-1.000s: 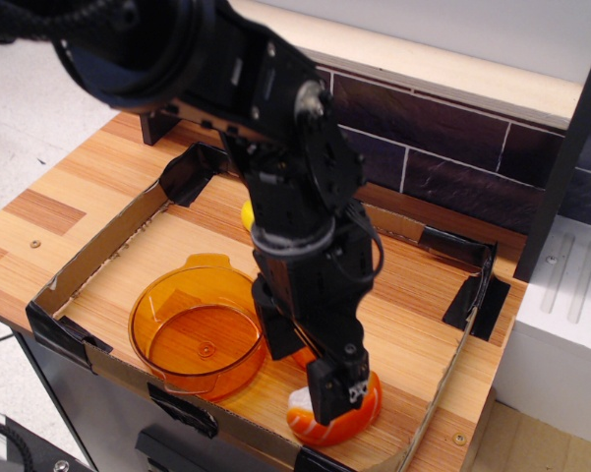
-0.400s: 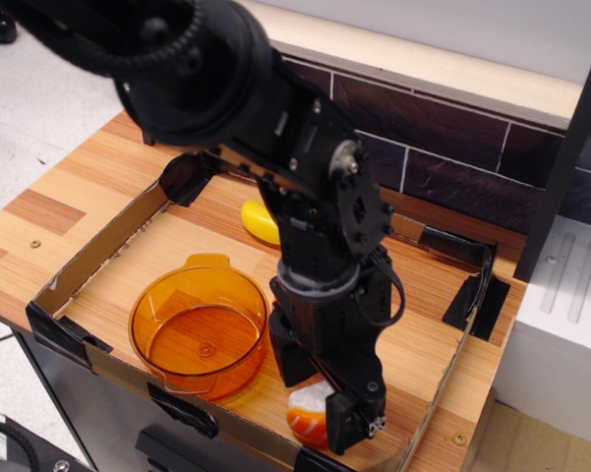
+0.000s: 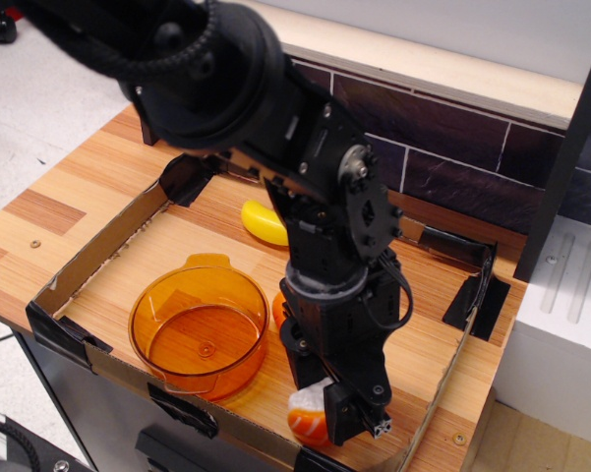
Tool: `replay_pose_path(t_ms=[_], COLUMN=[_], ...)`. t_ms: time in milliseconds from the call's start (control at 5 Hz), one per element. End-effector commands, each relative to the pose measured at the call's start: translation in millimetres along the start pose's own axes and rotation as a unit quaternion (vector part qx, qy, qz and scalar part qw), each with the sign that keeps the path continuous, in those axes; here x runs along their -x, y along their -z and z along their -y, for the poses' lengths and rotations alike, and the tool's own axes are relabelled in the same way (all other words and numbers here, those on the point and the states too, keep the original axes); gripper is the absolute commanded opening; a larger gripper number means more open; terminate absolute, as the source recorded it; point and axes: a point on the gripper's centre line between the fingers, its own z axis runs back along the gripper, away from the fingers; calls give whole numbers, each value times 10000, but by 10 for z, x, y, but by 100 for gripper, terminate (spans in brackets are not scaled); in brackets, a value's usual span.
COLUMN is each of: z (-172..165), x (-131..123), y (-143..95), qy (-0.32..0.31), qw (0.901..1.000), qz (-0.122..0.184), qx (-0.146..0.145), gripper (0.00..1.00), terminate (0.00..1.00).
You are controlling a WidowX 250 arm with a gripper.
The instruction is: Put sushi in pot
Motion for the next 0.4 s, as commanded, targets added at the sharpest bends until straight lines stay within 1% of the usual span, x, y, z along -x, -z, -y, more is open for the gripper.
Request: replay_pose_path(t_ms=[0, 200], z=[-131, -146], x=[-52, -48], y=[-374, -766], qy=[-126, -144], qw=[9989, 9961], qz=[459, 870], qx=[22, 45], gripper=[0, 0], terminate=[0, 0])
